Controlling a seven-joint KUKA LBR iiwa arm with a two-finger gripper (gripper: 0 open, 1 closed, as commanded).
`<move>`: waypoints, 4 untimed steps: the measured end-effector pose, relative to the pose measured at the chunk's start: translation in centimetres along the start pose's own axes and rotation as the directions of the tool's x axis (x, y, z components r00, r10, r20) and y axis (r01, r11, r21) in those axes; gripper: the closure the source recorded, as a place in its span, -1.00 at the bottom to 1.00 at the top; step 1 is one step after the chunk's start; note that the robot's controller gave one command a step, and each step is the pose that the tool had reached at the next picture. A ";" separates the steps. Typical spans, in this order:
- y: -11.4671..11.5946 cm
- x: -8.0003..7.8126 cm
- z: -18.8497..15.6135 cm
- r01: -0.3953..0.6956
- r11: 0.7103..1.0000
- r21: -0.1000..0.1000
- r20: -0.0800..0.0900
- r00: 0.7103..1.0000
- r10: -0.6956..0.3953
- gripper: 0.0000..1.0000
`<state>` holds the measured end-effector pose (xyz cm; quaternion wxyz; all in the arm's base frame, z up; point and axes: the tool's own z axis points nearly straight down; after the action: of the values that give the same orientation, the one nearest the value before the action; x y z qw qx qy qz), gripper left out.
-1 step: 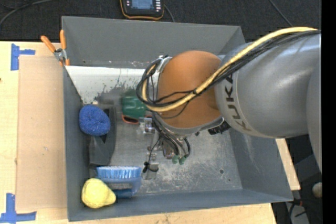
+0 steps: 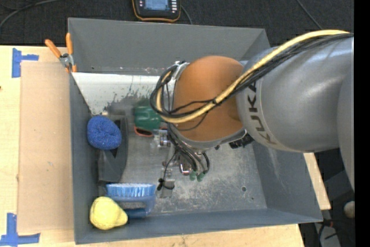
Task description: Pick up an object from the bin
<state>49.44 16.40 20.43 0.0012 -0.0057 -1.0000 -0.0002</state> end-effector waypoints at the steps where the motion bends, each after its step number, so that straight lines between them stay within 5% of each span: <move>1: 5.2 -0.3 5.8 0.006 1.000 0.000 -0.007 1.000 -0.006 -1.00; 2: 6.2 1.0 6.8 0.012 1.000 0.001 0.004 1.000 -0.012 -1.00; 3: 6.4 -2.4 13.0 0.199 0.980 0.000 0.007 0.980 -0.199 -1.00; 4: 5.8 -0.4 8.0 0.098 0.995 0.000 0.006 0.995 -0.098 -1.00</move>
Offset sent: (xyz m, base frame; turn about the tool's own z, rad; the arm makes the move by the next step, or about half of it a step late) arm -0.0091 0.0621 -0.0665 -0.0098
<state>49.88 22.24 12.41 -0.0017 0.0435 -0.9991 -0.0005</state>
